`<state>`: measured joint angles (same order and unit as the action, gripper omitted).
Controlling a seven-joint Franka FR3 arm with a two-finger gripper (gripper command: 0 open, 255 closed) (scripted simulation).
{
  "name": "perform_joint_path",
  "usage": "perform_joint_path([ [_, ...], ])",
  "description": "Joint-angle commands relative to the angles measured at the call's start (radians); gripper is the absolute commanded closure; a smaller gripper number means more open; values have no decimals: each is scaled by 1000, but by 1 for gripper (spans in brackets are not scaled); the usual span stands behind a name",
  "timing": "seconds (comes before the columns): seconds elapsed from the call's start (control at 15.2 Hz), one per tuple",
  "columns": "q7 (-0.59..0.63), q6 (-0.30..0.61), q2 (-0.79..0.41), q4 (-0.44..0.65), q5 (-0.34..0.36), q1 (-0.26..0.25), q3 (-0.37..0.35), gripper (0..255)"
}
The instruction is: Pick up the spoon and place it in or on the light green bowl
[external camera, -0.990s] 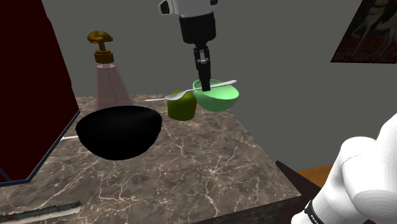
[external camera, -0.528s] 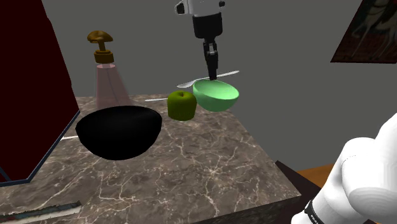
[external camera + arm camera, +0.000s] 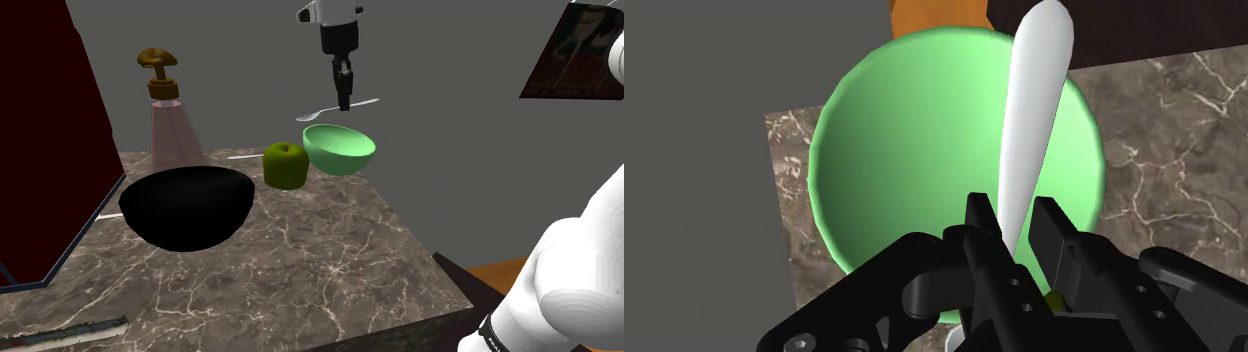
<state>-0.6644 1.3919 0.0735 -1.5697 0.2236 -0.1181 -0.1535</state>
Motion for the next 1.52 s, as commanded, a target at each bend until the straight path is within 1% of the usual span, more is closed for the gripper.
perform_joint_path([
  [0.0,-48,4,-19,25,9,21,24,255],
  [0.07,-72,6,-35,45,14,32,36,255],
  [1.06,-33,214,14,-215,6,36,43,255],
  [1.45,-31,224,15,-226,6,36,43,255],
])
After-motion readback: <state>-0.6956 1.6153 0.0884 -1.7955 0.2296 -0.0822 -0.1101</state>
